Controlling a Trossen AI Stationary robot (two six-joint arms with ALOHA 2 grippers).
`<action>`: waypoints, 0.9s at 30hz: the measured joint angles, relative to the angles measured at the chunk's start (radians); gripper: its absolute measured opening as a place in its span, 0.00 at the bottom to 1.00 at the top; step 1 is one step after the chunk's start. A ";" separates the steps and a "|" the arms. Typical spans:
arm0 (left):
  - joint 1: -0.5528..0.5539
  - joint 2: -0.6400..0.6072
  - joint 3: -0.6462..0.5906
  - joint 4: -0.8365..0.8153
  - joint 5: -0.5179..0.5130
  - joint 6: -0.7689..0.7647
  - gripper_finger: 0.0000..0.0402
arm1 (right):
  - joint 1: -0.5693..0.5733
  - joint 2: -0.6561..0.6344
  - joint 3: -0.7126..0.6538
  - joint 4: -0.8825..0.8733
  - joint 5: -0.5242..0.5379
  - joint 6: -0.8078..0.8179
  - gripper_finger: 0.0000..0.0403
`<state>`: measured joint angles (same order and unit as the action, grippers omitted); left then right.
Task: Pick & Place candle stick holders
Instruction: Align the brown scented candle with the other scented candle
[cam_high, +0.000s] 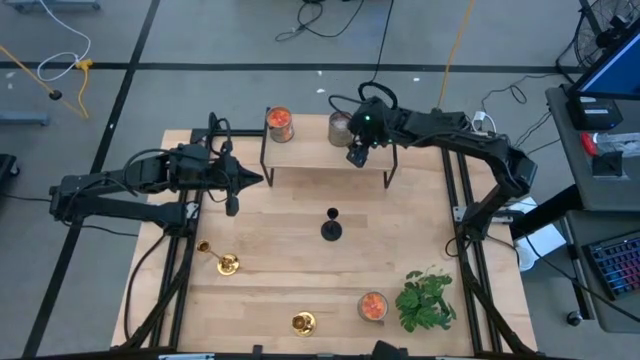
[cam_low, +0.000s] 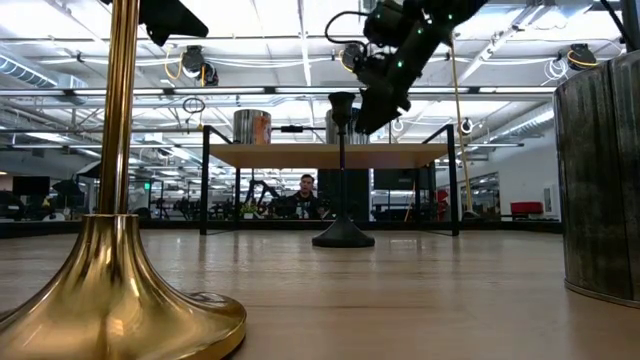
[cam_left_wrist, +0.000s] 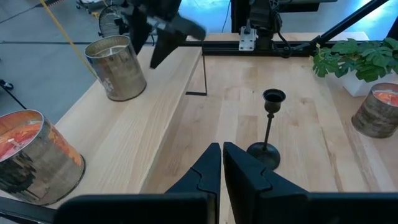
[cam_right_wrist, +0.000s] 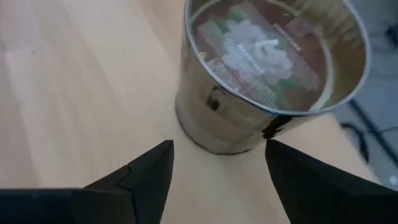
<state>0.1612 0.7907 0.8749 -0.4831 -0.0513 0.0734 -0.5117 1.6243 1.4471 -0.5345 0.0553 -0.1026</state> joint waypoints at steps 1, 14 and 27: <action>0.000 0.000 0.000 0.000 0.000 0.000 0.06 | -0.002 0.000 -0.013 0.035 -0.002 -0.012 0.63; 0.000 0.000 0.000 0.006 0.000 0.000 0.06 | -0.025 -0.001 -0.059 0.173 -0.064 -0.071 0.63; 0.000 0.000 0.000 -0.003 0.000 0.000 0.06 | -0.011 -0.049 -0.060 0.148 -0.052 -0.094 0.63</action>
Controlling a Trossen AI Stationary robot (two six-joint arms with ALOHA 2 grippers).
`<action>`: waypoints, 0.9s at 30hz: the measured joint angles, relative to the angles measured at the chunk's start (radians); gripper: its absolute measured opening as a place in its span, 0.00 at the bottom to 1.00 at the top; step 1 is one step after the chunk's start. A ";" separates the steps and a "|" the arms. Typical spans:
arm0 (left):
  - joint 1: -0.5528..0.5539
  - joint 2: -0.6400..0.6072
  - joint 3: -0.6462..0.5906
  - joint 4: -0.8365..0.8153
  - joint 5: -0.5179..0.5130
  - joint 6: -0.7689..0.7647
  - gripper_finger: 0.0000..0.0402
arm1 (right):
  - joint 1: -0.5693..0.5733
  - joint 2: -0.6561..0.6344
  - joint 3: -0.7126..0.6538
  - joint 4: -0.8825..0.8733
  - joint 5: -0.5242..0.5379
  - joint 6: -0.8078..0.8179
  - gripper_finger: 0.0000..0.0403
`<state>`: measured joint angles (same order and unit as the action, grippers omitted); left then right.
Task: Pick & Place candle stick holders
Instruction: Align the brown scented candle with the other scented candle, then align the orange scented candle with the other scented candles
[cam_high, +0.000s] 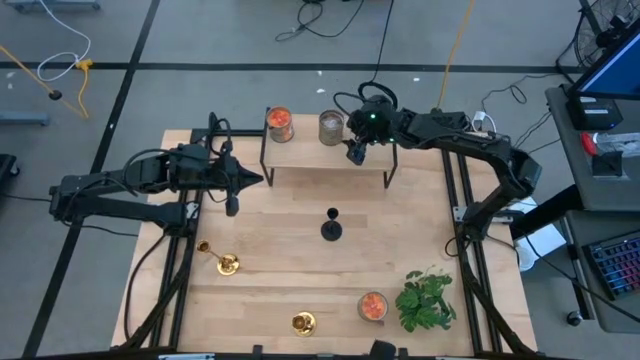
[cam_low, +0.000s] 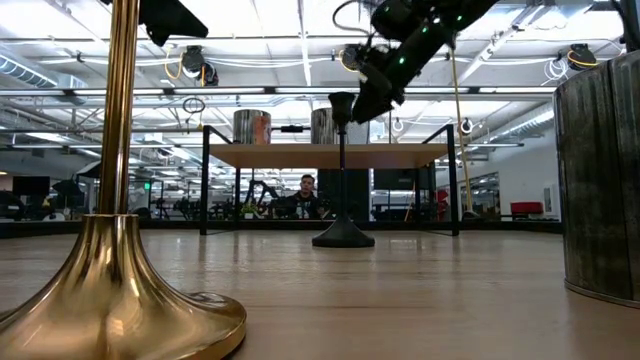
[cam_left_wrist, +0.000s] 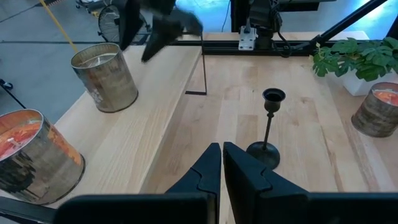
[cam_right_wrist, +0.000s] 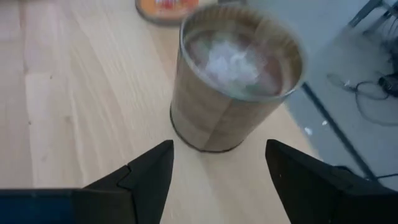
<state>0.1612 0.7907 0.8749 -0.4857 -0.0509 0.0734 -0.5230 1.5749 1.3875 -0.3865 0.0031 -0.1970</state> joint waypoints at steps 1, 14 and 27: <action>0.000 0.000 0.000 -0.002 0.000 0.000 0.06 | 0.009 -0.017 0.001 -0.013 0.002 -0.003 0.63; 0.000 0.000 0.000 -0.012 0.000 -0.002 0.06 | 0.463 -0.182 0.001 -0.358 0.076 0.270 0.63; 0.000 0.000 0.000 -0.012 0.000 -0.031 0.06 | 0.895 -0.022 0.001 -0.602 0.035 0.710 0.63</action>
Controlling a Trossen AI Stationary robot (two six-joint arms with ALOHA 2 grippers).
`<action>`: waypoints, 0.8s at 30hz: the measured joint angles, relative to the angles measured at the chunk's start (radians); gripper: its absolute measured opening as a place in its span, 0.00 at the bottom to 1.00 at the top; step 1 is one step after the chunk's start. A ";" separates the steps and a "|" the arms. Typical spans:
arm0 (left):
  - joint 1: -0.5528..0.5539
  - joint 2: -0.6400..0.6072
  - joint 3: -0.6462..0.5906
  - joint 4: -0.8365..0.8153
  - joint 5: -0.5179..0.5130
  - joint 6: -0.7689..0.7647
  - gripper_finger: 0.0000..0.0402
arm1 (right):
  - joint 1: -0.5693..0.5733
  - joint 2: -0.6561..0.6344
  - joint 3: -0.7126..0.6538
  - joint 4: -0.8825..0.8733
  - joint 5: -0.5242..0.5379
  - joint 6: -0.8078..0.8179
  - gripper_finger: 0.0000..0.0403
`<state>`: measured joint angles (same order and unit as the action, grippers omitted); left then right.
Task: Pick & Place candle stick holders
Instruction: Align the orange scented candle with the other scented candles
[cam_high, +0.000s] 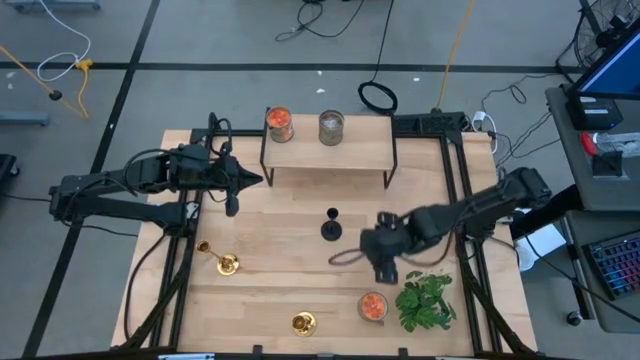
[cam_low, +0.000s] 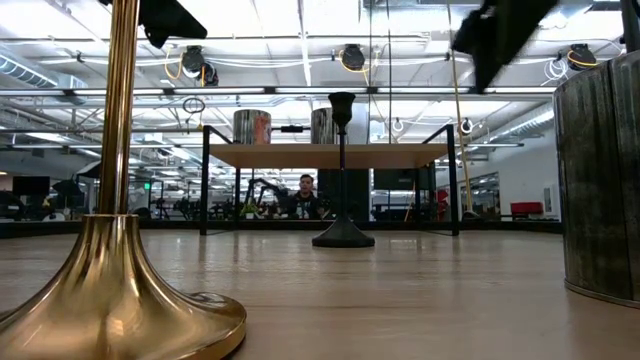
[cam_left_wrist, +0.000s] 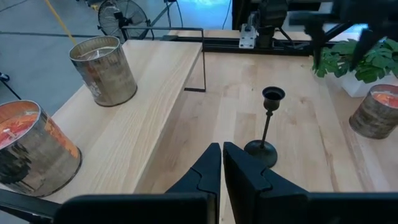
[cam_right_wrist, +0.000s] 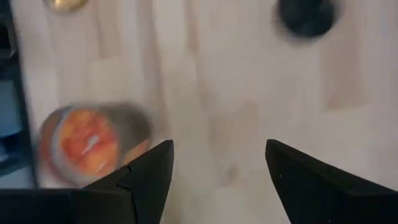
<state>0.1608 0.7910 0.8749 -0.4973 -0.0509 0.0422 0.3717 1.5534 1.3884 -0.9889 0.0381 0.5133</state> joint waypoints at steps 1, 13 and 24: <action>0.000 0.000 0.000 0.000 0.000 0.000 0.06 | 0.014 0.013 0.000 -0.003 -0.024 0.033 0.63; 0.000 0.000 0.000 0.000 0.000 -0.025 0.06 | 0.043 0.187 0.000 0.021 -0.277 0.186 0.63; 0.000 0.000 0.000 0.001 -0.002 -0.021 0.06 | 0.055 0.205 0.001 0.064 -0.295 0.252 0.62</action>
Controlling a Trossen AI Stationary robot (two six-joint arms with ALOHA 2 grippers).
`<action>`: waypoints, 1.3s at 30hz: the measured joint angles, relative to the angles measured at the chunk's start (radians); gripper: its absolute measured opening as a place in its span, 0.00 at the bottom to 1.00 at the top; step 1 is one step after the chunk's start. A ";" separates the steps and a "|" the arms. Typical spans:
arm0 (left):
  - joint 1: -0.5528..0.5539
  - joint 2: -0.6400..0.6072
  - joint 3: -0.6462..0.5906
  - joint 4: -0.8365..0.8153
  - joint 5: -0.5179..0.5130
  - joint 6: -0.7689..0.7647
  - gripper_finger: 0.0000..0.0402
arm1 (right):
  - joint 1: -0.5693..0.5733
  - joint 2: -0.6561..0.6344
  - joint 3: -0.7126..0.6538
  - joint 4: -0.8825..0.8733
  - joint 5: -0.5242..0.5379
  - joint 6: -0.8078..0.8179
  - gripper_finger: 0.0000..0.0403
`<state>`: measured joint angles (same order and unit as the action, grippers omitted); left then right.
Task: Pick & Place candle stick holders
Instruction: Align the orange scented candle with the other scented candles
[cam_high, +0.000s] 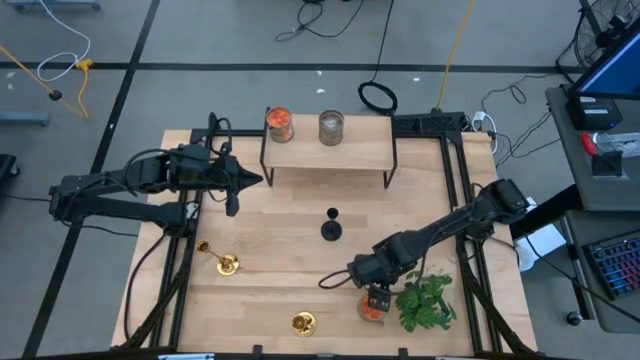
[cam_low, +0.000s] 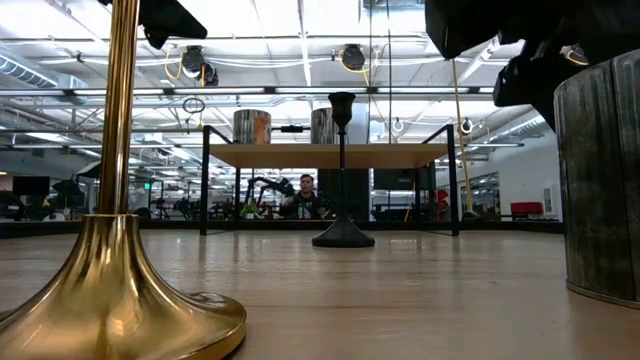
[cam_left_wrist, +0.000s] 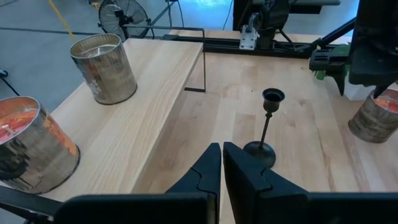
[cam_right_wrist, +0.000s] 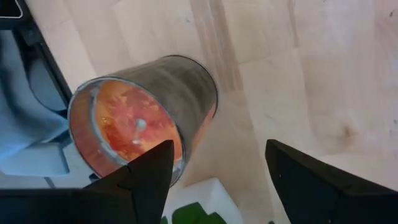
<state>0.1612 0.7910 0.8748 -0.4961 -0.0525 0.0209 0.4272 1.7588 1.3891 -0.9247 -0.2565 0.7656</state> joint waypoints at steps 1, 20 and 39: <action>0.000 0.000 0.000 0.000 0.000 0.000 0.06 | 0.001 0.000 0.000 0.003 0.000 -0.003 0.62; 0.000 0.000 0.000 -0.001 0.000 0.001 0.06 | -0.034 -0.041 -0.122 0.146 -0.031 -0.045 0.08; 0.000 0.000 0.000 0.002 -0.001 0.073 0.06 | -0.238 -0.247 0.109 -0.146 0.273 -0.481 0.00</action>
<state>0.1612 0.7906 0.8748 -0.4941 -0.0536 0.0941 0.1890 1.5118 1.4979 -1.0709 0.0164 0.2849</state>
